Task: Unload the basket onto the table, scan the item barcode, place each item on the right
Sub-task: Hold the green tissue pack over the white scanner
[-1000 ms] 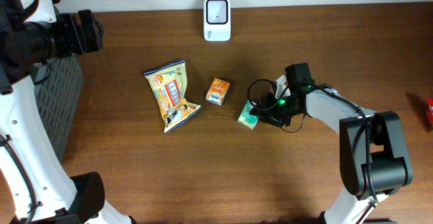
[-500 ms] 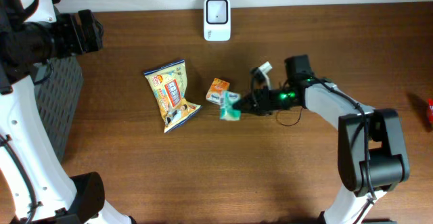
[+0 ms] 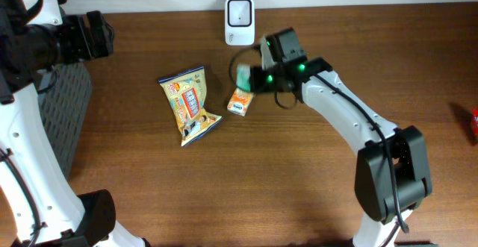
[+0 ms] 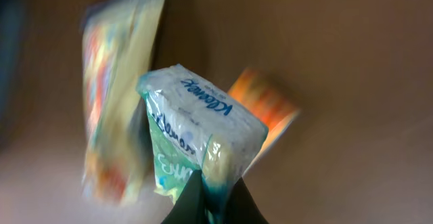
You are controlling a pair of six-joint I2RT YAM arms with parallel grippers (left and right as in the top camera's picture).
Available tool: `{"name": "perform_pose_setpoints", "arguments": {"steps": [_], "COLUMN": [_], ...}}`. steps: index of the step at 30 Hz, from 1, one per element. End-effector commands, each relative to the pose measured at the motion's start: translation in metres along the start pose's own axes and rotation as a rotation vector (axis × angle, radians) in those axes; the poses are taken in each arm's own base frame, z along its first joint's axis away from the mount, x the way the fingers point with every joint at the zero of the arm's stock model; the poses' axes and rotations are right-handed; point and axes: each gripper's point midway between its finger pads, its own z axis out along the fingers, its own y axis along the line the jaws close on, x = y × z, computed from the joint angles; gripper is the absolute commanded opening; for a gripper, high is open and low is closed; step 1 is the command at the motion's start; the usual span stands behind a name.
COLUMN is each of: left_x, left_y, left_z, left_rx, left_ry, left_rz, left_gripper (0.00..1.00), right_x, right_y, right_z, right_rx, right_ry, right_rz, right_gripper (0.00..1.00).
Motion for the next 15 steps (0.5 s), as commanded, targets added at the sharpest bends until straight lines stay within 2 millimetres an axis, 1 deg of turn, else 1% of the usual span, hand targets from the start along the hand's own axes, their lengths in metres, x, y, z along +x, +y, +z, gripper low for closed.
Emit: {"name": "perform_pose_setpoints", "arguments": {"steps": [1,2,3,4,6,7,8,10,12,13,14,15], "left_x": [-0.001,-0.001,-0.001,-0.001,-0.001,-0.001,-0.001,-0.001,-0.001,-0.001,-0.001,-0.001], "left_y": [0.0,0.0,0.0,0.0,0.0,0.0,0.0,0.0,0.0,0.0,0.0,0.0], "left_z": [-0.003,-0.003,-0.003,-0.003,-0.003,-0.003,-0.003,-0.003,-0.003,-0.003,-0.003,-0.003], "left_rx": [0.004,0.004,0.004,0.004,0.004,0.004,0.004,0.004,0.004,0.004,0.004,0.004], "left_ry": [-0.009,-0.01,-0.009,-0.01,-0.01,-0.01,-0.01,-0.009,-0.009,-0.01,-0.009,-0.01], "left_rz": [0.01,0.01,0.01,0.01,0.01,0.01,0.01,0.01,0.01,0.01,0.01,0.01], "left_gripper": [0.99,0.99,0.99,0.99,0.99,0.99,0.99,0.99,0.99,0.99,0.99,0.99], "right_x": [-0.089,-0.107,-0.119,-0.126,-0.13,-0.133,-0.136,-0.143,-0.153,-0.158,-0.162,-0.166], "right_y": [-0.02,-0.003,0.009,0.014,0.011,0.006,0.001,-0.013,-0.042,-0.051,-0.057,-0.059], "right_z": [-0.028,-0.013,0.005,0.02,0.049,0.058,0.061,0.062,0.056,0.052,0.049,0.046], "right_rx": [0.465,0.481,0.525,0.575,0.659,0.697,0.721,0.699,0.71,0.682,0.63,0.567], "right_ry": [-0.42,-0.483,-0.527,-0.554,-0.597,-0.626,-0.645,-0.664,-0.662,-0.694,-0.739,-0.788], "right_rz": [-0.225,-0.446,-0.673,-0.836,-1.019,-1.066,-1.083,-1.086,-1.051,-0.941,-0.795,-0.647], "right_gripper": [0.04,0.04,0.04,0.04,0.04,0.04,0.04,0.04,0.04,0.04,0.04,0.04]}}
